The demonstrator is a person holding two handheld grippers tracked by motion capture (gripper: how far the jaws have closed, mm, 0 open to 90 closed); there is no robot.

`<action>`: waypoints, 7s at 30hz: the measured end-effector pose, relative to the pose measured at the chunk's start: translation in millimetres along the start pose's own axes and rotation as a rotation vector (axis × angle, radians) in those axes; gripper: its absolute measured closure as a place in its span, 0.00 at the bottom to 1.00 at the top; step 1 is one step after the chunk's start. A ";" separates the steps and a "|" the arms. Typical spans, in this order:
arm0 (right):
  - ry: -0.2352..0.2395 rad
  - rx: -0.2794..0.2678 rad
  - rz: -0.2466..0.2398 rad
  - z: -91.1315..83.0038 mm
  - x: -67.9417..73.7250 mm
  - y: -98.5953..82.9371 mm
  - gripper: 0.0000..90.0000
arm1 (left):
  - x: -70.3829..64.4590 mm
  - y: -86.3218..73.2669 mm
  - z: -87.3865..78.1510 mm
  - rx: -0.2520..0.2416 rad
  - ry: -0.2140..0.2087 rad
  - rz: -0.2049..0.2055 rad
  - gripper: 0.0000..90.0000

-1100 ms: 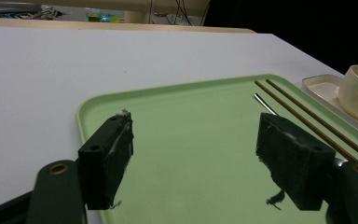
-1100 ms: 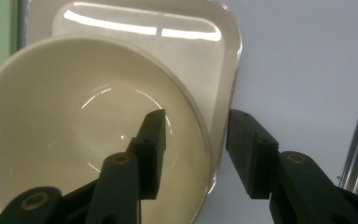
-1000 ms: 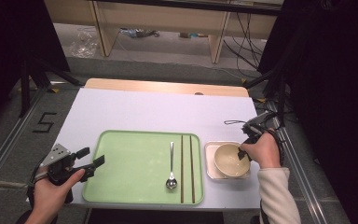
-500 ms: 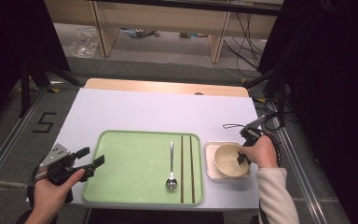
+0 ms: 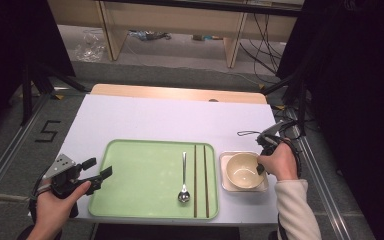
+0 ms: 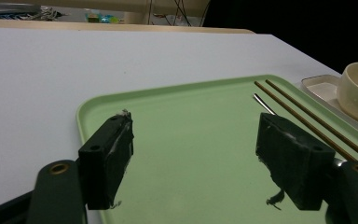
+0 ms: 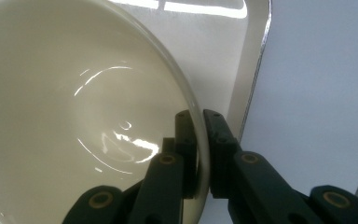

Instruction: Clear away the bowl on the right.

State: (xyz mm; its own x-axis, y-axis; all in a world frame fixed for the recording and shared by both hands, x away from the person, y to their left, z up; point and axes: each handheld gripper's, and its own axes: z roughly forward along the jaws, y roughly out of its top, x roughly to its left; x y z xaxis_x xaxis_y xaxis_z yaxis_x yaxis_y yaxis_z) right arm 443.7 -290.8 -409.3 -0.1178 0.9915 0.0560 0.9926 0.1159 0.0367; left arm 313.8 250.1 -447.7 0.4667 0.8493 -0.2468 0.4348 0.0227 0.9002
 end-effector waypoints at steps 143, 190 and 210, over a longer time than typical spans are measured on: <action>0.130 -0.101 -0.366 -20.4 195.0 25.6 0.95 | 0.5 -1.6 0.8 0.001 -0.001 -0.010 0.30; 0.182 -0.104 -0.422 15.9 222.4 26.3 0.95 | 0.8 -1.3 -0.2 0.006 0.007 -0.005 0.30; 0.184 -0.071 -0.374 25.6 225.3 27.6 0.95 | 1.2 -1.5 0.3 0.003 0.000 -0.009 0.30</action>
State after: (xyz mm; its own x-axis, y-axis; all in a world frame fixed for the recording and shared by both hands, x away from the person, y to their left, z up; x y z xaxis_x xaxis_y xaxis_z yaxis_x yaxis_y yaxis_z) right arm 445.3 -62.7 -421.2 -0.4789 0.8541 0.2027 0.8769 0.4546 0.1563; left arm 313.9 250.9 -449.4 0.4626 0.8493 -0.2545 0.4410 0.0286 0.8970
